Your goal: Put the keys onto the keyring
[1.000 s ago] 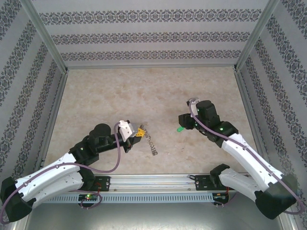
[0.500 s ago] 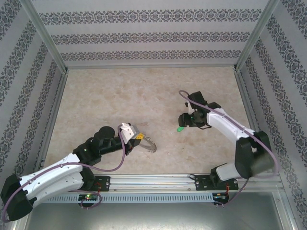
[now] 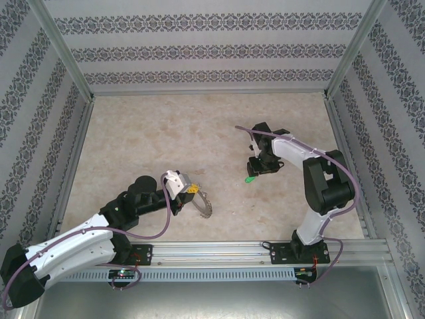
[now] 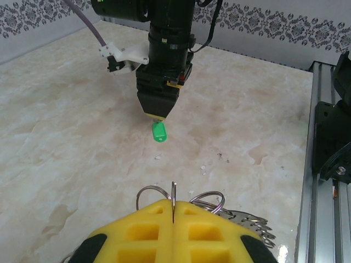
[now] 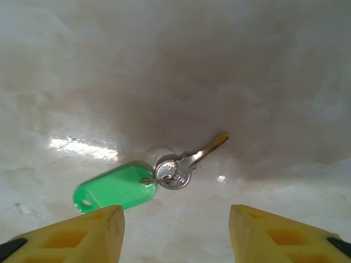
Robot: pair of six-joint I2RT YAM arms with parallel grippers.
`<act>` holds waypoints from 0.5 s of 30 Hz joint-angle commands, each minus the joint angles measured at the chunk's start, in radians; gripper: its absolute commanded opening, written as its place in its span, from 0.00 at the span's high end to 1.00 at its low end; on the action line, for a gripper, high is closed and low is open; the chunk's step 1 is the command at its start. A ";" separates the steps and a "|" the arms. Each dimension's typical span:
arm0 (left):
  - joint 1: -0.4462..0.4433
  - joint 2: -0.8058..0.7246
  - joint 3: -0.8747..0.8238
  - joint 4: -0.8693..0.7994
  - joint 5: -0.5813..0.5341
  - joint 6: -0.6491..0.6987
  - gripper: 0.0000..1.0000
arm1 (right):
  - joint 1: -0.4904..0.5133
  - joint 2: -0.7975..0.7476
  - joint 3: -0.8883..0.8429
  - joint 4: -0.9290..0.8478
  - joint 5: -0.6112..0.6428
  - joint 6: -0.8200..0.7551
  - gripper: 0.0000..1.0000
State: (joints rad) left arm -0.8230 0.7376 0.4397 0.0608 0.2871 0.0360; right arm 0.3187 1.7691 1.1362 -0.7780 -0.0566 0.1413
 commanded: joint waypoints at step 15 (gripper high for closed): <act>0.005 -0.018 -0.013 0.104 0.031 -0.005 1.00 | 0.053 0.089 0.069 0.012 0.043 0.012 0.55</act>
State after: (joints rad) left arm -0.8230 0.7376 0.4355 0.0902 0.2882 0.0364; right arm 0.3584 1.8267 1.1797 -0.7547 -0.0505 0.1501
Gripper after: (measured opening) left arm 0.061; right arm 0.457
